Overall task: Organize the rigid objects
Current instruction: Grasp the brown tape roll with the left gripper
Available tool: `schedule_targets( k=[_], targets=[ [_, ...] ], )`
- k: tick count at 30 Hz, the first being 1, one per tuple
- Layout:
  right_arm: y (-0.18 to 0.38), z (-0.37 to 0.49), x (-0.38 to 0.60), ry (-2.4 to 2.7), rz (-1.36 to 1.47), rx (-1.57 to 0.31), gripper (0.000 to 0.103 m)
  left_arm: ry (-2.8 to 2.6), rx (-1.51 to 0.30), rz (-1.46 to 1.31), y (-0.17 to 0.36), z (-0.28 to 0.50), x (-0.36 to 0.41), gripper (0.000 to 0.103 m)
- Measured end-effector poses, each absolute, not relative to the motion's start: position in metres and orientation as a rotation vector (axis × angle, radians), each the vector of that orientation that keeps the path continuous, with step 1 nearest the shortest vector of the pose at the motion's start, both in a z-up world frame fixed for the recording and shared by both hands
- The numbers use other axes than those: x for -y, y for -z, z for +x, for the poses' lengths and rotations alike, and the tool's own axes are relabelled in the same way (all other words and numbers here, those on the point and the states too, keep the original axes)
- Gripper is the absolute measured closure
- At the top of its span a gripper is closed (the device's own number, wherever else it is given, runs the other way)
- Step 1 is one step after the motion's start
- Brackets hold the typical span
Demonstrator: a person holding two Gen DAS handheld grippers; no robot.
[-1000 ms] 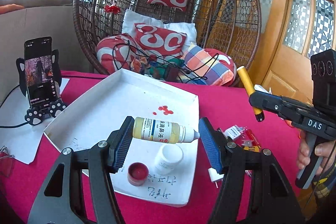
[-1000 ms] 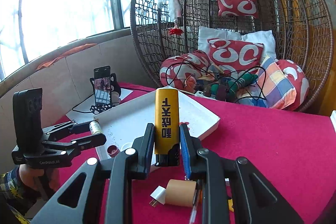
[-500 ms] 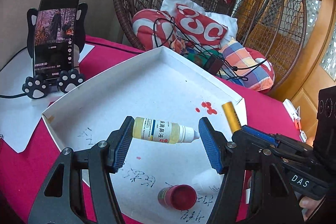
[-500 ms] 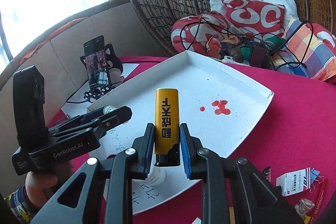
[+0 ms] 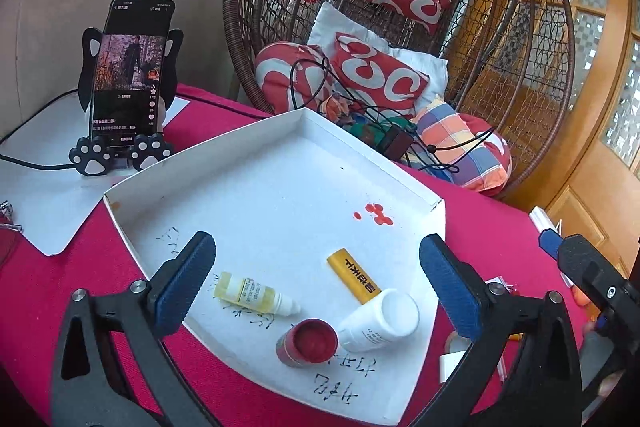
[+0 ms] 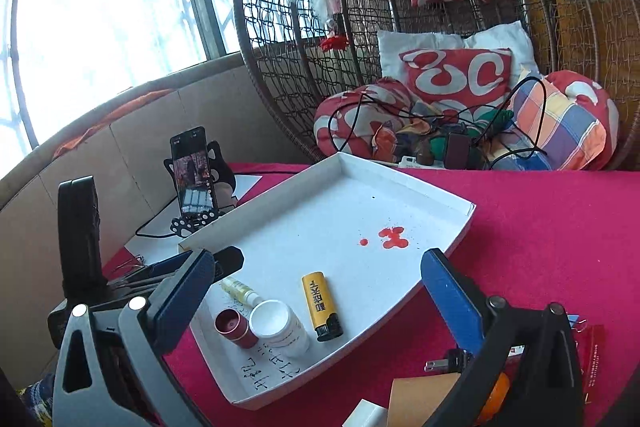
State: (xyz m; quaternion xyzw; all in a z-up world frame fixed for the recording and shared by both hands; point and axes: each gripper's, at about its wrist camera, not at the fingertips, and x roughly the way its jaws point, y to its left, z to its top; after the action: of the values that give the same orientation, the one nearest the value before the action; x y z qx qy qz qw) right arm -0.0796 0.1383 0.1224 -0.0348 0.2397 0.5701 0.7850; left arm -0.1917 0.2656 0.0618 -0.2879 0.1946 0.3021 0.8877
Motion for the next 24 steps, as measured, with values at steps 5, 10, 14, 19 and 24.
schedule_targets(
  k=[5, 10, 14, 19, 24],
  targets=[
    [-0.138, -0.084, -0.093, -1.185, -0.006, -0.389, 0.0, -0.609, -0.362, -0.525, -0.077, -0.201, -0.241, 0.0],
    [-0.149, -0.073, -0.034, -1.075, 0.114, -0.246, 0.0, -0.498, -0.372, -0.481, -0.079, -0.201, -0.213, 0.0],
    [-0.147, -0.053, 0.005, -0.983, 0.219, -0.24, 0.0, -0.348, -0.442, -0.446, -0.07, -0.185, -0.183, 0.0],
    [-0.127, -0.032, 0.029, -0.89, 0.224, -0.323, 0.0, -0.212, -0.61, -0.387, -0.052, -0.151, -0.143, 0.0],
    [-0.103, -0.018, 0.05, -0.852, 0.239, -0.422, 0.0, -0.131, -0.676, -0.335, -0.042, -0.128, -0.118, 0.0]
  ],
)
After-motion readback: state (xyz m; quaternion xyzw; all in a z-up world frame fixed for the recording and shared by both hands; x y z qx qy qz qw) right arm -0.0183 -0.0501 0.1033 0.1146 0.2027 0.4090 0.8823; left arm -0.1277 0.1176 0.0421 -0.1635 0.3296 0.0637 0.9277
